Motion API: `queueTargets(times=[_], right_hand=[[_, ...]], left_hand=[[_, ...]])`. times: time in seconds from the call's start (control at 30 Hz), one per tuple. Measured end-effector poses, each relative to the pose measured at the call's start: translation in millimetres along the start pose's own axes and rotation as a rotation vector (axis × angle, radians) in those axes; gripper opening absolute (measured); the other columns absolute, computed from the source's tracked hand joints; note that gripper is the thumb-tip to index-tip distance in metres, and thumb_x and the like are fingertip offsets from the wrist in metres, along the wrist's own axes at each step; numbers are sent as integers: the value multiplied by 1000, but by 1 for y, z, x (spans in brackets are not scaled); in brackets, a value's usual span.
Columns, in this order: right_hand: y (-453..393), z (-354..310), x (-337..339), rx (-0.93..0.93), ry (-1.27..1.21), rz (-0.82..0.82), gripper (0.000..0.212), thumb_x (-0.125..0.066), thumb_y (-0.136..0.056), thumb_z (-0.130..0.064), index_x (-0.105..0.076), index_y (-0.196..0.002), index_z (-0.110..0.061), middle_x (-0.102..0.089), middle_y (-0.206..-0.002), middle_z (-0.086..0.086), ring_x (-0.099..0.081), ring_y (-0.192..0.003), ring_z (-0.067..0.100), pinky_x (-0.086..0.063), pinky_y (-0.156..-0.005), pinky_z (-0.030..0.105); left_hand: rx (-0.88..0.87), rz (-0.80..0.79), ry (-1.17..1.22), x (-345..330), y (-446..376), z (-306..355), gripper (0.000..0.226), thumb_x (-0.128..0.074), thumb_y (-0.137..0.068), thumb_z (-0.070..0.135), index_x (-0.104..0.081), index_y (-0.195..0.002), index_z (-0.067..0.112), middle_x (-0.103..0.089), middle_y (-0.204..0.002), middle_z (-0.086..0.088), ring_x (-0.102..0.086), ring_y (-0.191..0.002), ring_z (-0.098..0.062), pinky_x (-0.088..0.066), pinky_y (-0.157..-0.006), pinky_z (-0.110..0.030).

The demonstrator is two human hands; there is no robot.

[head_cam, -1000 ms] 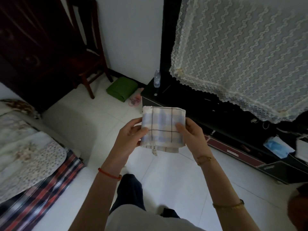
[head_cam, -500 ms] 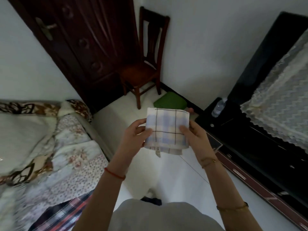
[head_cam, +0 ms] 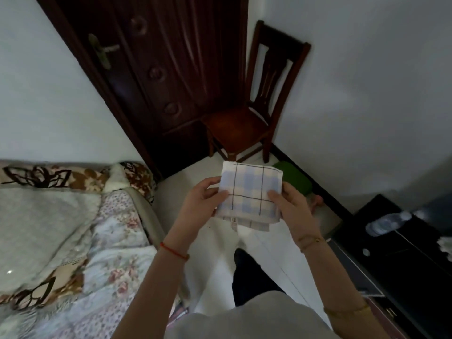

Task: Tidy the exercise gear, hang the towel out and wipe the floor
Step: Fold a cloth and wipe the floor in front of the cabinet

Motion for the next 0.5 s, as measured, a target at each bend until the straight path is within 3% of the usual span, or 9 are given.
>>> queueTargets(times=[0.2, 0.4, 0.5], right_hand=[[-143, -38, -24, -8, 32, -29, 20, -55, -94, -9, -61, -111, -19, -67, -110, 7, -64, -100, 22, -54, -86, 37], [-264, -55, -58, -43, -2, 25, 17, -55, -94, -8, -61, -102, -22, -68, -99, 1, -66, -93, 18, -55, -75, 27], [-321, -58, -74, -48, 32, 58, 19, -57, -93, -8, -61, -96, -26, -69, -99, 4, -67, -92, 21, -57, -80, 38]], left_hand=[[-11, 36, -8, 21, -135, 55, 28, -64, -93, 11, -61, -118, 24, -76, -91, 10, -73, -85, -12, -60, -73, -33], [8, 32, -39, 51, -257, 89, 33, -67, -90, 13, -60, -120, 25, -75, -96, 8, -72, -89, -11, -59, -77, -33], [-3, -19, -141, 67, -319, 102, 42, -72, -86, 14, -59, -125, 24, -73, -103, 7, -71, -91, -12, -59, -80, -35]])
Point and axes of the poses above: each hand's wrist, its own y-axis away from the middle knuckle, its own x-axis out of the back of the hand, z = x × y, the point moved 6 cm from there along -y, towards the middle knuckle
